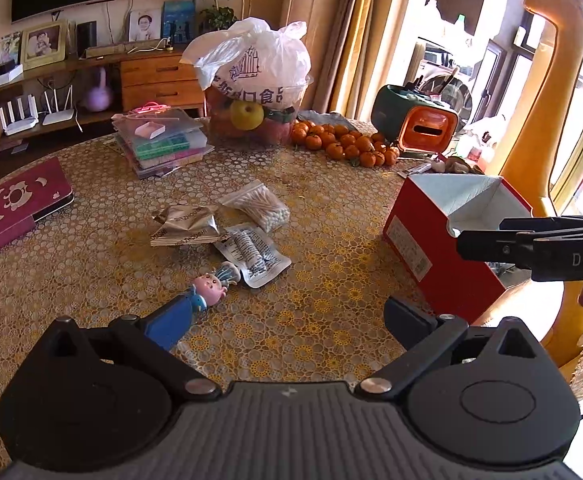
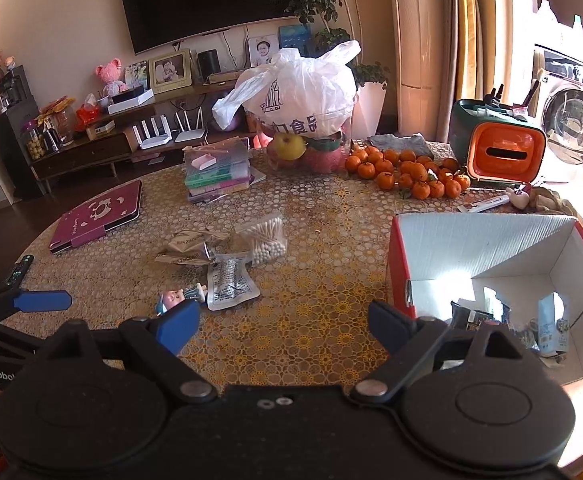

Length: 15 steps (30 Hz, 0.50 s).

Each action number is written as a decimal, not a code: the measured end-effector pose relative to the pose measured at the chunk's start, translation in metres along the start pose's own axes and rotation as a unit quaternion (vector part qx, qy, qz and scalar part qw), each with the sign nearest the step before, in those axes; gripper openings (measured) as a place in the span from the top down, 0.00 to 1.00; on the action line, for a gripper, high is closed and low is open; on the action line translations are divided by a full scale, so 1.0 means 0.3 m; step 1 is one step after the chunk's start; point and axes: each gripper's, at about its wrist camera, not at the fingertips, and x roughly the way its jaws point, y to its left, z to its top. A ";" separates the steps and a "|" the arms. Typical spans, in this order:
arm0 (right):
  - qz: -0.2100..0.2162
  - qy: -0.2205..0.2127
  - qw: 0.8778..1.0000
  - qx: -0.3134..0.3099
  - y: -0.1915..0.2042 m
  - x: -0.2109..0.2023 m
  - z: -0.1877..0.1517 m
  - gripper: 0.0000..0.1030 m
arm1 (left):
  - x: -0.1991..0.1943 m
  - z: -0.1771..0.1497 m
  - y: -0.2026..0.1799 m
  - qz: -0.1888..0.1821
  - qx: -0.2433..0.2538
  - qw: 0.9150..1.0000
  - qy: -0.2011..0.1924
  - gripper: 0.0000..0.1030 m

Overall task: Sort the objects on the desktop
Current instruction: 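Withdraw both open tools from the shoebox toward the remaining table items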

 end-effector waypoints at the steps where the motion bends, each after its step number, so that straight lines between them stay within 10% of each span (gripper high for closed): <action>1: 0.002 0.002 1.000 0.000 0.004 0.012 0.004 0.11 | 0.008 -0.003 0.011 0.001 -0.002 1.000 0.003 0.00; 15: 0.026 0.030 0.999 -0.020 0.072 0.206 0.040 0.11 | 0.132 -0.007 0.153 0.030 -0.035 0.999 0.022 0.00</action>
